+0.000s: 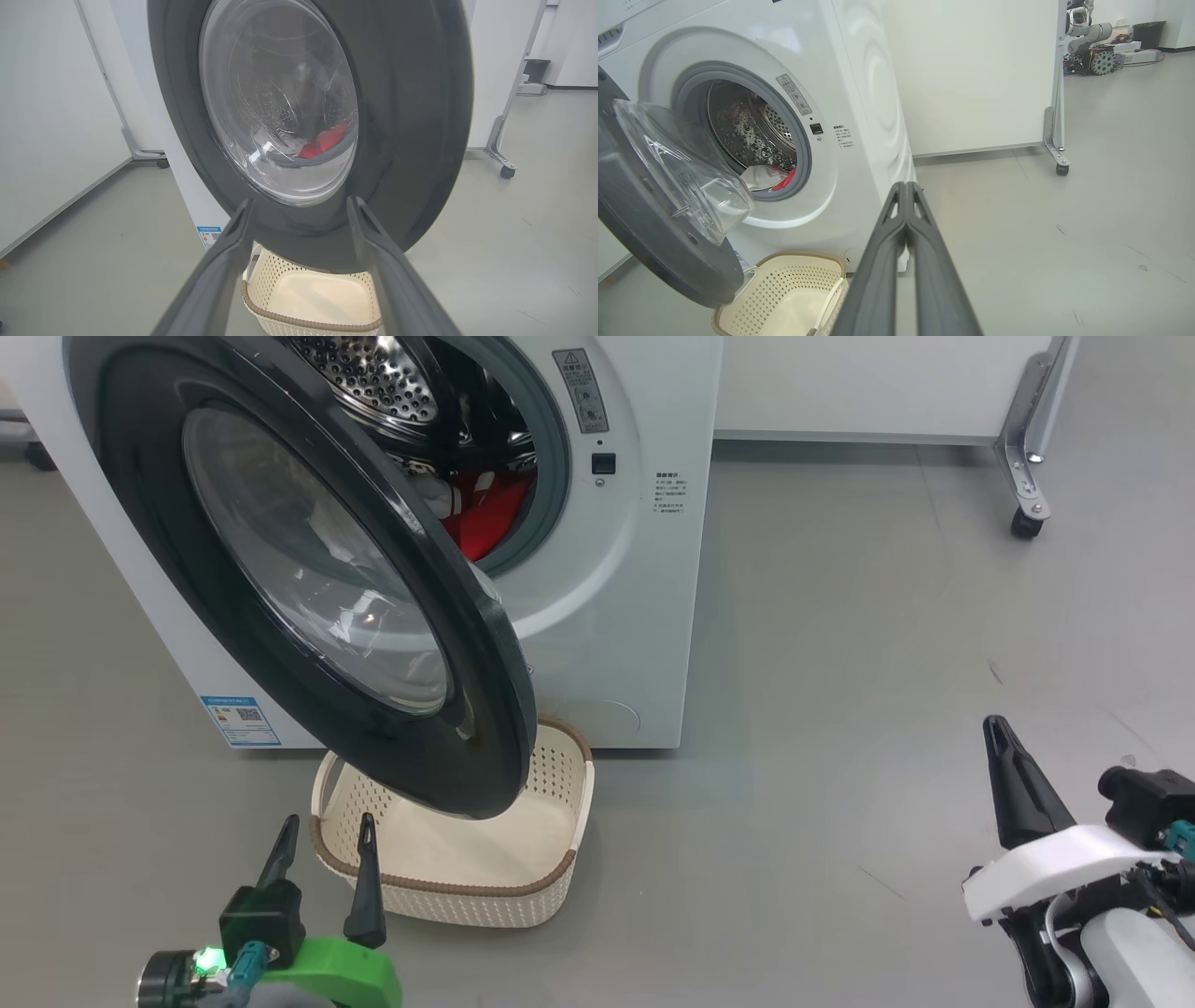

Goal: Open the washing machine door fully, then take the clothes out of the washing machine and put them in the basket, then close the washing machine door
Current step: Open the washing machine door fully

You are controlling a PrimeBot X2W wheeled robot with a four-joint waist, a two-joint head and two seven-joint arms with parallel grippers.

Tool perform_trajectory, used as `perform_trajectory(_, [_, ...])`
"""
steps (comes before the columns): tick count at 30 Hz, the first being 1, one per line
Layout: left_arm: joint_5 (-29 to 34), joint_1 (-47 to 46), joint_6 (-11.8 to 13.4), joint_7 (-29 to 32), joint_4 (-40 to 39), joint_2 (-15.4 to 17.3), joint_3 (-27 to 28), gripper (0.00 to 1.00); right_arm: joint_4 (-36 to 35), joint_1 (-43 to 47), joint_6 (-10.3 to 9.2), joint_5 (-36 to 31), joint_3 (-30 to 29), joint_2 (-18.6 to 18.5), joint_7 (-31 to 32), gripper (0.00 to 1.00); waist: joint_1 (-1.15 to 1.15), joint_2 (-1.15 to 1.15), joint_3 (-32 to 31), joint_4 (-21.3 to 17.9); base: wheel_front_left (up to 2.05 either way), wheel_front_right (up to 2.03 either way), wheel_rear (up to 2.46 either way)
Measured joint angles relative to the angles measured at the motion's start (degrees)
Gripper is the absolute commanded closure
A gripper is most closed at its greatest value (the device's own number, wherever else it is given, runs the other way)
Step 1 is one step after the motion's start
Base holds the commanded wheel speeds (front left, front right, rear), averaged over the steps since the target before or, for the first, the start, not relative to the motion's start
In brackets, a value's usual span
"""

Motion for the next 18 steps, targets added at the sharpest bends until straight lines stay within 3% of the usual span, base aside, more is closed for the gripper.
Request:
perform_trajectory(4, [0.0, 0.13, 0.0, 0.0, -0.2, 0.0, 0.12, 0.0, -0.62, 3.89, -1.75, -0.02, -1.24, 0.46, -0.01, 1.0, 0.0, 0.0, 0.14, -0.23, 0.0, 0.0, 0.0])
perform_trajectory(5, [0.0, 0.14, 0.0, 0.0, -0.22, 0.0, 0.13, 0.0, -0.81, 4.68, -2.03, -0.13, -1.56, 0.6, -0.01, 0.64, 0.0, 0.0, 0.17, -0.29, 0.0, 0.0, 0.0])
perform_trajectory(6, [0.0, 0.15, 0.0, 0.0, -0.23, 0.0, 0.14, 0.0, -1.27, 5.24, -2.42, -0.36, -2.0, 0.77, -0.02, 0.0, 0.0, 0.0, 0.21, -0.36, 0.0, 0.0, 0.0])
perform_trajectory(18, [0.0, 0.18, 0.0, 0.0, -0.54, 0.0, 0.18, 0.0, -7.24, 7.99, -3.94, -3.2, -5.88, 2.12, -0.19, 0.0, 0.0, 0.0, 0.76, -1.36, 0.0, 0.0, 0.0])
